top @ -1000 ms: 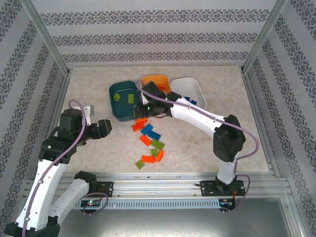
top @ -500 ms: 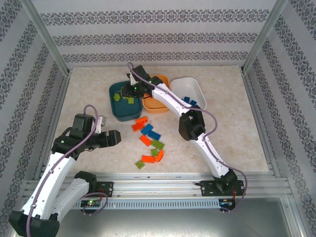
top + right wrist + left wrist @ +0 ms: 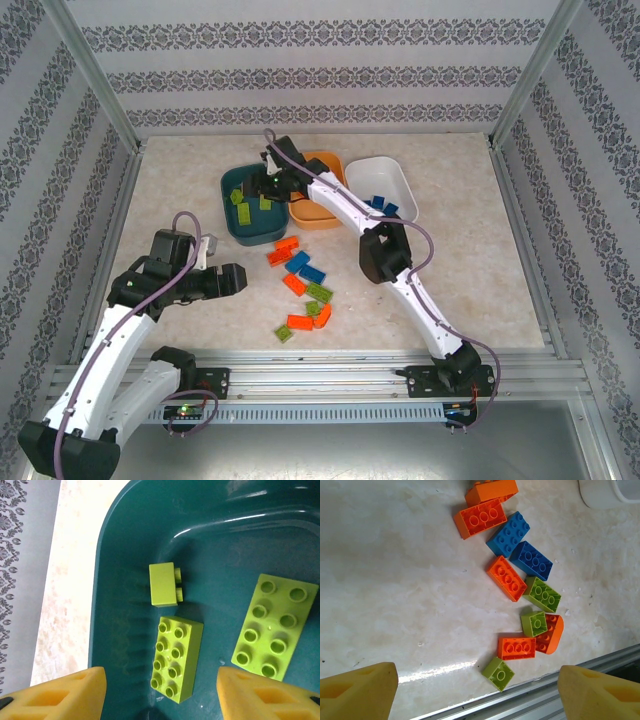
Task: Sort the legos into containers by color
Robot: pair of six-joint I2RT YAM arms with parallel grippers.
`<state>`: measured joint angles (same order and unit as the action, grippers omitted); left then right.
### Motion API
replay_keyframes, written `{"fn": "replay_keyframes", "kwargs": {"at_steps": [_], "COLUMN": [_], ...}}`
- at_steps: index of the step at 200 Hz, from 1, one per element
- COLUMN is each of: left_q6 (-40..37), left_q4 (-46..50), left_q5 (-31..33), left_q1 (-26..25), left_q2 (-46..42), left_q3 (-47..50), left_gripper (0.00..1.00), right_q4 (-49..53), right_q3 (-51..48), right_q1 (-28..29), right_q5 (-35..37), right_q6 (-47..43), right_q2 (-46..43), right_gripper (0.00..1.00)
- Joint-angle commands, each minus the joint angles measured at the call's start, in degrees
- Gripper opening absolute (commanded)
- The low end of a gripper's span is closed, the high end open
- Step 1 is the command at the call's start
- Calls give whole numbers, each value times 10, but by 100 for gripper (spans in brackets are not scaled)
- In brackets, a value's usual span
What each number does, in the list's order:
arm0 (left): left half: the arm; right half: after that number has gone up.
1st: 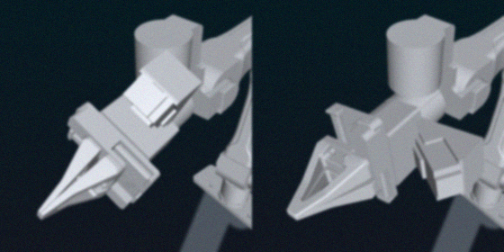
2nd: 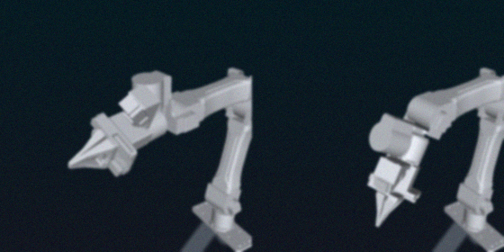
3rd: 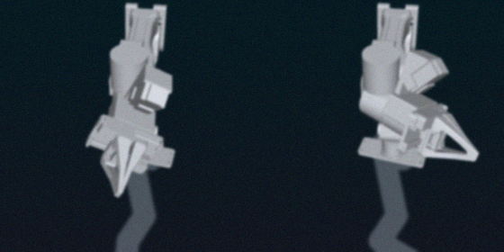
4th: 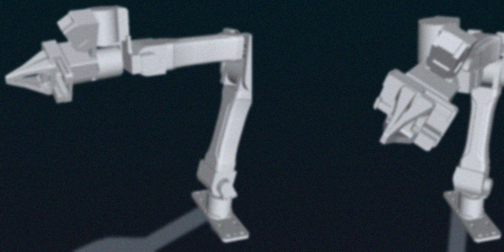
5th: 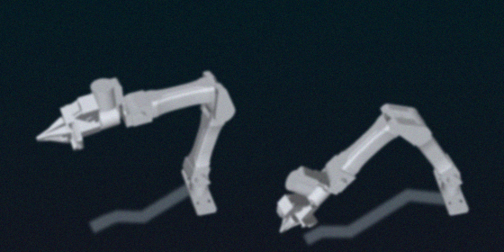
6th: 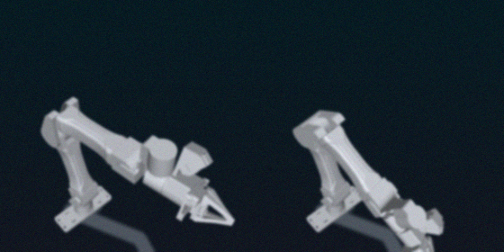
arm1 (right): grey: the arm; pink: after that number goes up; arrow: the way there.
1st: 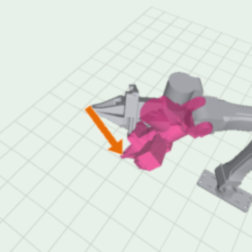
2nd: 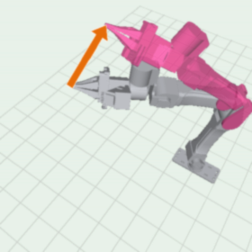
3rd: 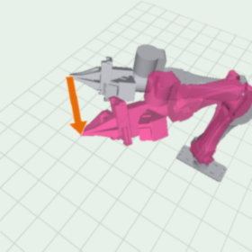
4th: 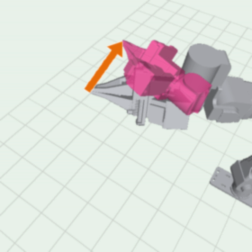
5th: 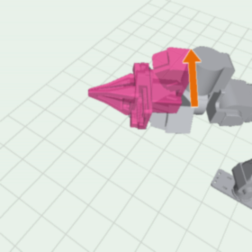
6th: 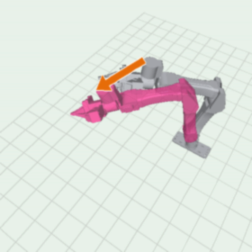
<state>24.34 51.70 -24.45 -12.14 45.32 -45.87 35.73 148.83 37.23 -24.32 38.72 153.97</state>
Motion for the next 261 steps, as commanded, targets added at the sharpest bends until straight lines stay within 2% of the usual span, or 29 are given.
{"fn": "replay_keyframes", "kwargs": {"at_steps": [1, 13, 26, 46, 70, 95, 119, 137, 187, 224, 261], "left_q6": [3, 6, 16, 41, 56, 12, -39, -65, -83, -84, -84], "left_q4": [1, 9, 13, 8, -19, -46, -36, -43, -81, -107, -104], "left_q5": [-10, 1, 34, 77, 93, 98, 150, 166, 194, 178, 171], "left_q1": [-17, -45, -97, -186, -261, -311, -365, -394, -443, -444, -444], "left_q2": [7, 24, 48, 86, 117, 150, 195, 242, 343, 385, 416], "left_q3": [-18, -27, -37, -43, -28, -10, -29, -40, -52, -55, -49], "left_gripper": [82, 82, 82, 82, 82, 83, 86, 87, 87, 83, 81], "right_q4": [-16, -27, -46, -83, -131, -135, -141, -159, -158, -138, -131], "right_q3": [-41, -101, -187, -358, -577, -741, -868, -945, -1062, -1088, -1094], "right_q1": [-2, 2, 5, 4, -4, -1, 6, 10, 13, 13, 12], "right_q5": [-14, -8, 3, 23, 38, 45, 60, 66, 82, 98, 112], "right_q6": [-15, -28, -43, -61, -61, -70, -68, -49, -22, -19, -17], "right_q2": [-100, -155, -229, -355, -499, -610, -697, -755, -877, -928, -942], "right_gripper": [60, 60, 61, 61, 61, 62, 62, 62, 62, 63, 63]}}
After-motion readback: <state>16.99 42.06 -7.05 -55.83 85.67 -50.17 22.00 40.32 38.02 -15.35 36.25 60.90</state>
